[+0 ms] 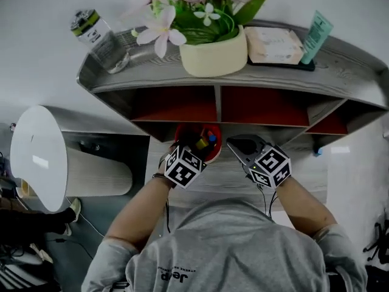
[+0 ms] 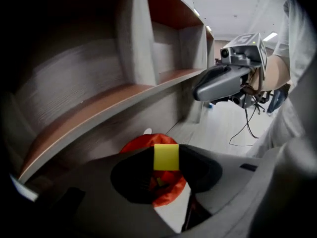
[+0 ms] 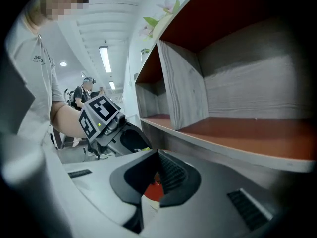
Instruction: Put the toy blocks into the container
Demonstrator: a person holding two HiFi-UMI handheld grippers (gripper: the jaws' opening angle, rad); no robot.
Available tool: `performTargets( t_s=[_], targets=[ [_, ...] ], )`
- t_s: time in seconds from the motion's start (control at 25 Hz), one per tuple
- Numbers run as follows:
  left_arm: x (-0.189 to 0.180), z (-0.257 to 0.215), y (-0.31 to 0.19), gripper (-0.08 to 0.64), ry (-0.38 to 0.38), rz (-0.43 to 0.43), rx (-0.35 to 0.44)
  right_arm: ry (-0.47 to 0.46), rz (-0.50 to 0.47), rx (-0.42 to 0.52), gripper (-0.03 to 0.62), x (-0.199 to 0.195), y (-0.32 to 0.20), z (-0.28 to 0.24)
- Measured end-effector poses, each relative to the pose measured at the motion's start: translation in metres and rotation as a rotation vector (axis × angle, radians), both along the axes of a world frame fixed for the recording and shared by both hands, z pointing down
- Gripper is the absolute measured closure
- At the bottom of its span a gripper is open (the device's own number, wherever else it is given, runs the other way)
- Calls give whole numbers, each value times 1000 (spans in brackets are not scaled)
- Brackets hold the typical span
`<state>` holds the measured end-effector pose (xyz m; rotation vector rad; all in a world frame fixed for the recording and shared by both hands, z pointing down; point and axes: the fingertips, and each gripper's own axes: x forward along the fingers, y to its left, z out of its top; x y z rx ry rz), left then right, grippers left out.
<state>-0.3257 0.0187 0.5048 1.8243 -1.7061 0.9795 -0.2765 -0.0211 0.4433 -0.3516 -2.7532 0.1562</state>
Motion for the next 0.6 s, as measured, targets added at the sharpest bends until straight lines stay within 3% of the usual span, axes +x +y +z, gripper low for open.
performTargets(
  t_s=[0.4,0.52,0.6],
  targets=[
    [-46,-4,27,380,7,-56,40,30,-27,41,592,-36,30,-2],
    [-46,-4,23,319,22,-43,64,32,-19,43,592,-38,31,-2],
    [-45,-5,22,314,26,-35,70,33,-14,43,592,-37,31,-2]
  ],
)
